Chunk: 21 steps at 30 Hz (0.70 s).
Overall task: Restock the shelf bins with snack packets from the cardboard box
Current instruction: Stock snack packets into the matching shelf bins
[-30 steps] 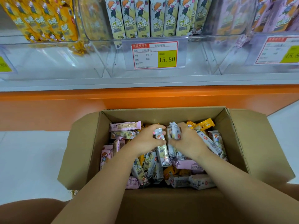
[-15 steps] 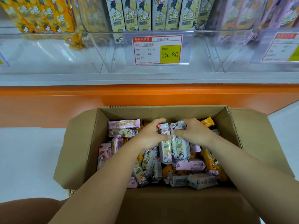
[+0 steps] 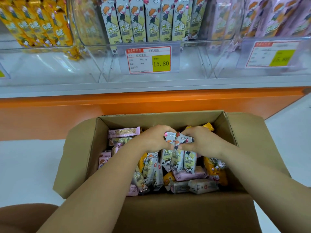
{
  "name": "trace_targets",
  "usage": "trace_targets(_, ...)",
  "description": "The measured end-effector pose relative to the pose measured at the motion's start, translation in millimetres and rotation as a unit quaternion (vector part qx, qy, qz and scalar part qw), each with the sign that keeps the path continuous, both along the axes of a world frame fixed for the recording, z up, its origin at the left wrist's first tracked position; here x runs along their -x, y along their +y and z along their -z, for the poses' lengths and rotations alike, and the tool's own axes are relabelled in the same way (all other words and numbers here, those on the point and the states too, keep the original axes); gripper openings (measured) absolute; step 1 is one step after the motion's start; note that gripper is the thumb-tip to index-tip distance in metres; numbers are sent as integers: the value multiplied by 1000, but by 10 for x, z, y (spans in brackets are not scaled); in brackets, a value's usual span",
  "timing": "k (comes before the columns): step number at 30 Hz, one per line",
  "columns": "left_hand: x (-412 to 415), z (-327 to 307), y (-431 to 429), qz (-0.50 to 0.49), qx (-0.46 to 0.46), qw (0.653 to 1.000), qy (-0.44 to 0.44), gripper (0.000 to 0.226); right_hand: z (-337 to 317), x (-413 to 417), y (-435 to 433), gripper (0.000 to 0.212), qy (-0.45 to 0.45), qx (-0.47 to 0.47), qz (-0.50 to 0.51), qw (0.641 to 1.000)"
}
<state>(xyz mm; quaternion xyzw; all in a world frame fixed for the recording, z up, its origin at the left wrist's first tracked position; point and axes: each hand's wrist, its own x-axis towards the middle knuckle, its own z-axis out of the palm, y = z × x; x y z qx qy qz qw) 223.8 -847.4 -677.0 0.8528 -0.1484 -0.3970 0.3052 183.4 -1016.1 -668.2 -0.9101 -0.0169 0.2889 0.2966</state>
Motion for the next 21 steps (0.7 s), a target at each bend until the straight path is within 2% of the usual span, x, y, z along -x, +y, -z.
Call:
trace_targets(2,-4,-94,-23,29,5,999,-21,49,-83,36,-51,30,2,-24,-15,1000)
trace_targets(5,29,-329,-54,86,0,996,-31,44,-305,83,-122,29,-24,-33,-32,999)
trace_targets(7,65,-529,-75,102,-1,992,-69,42,-505,113,-150,30,-68,-25,-47,996)
trace_targets(16,282,-1592,-167,75,42,959,-271,35,-1709,365,-318,36,-254,14,-57,965)
trace_targets(21,378,-2148,-290,101,58,927,-356,35,-2207,512,-491,43,-334,44,-52,940)
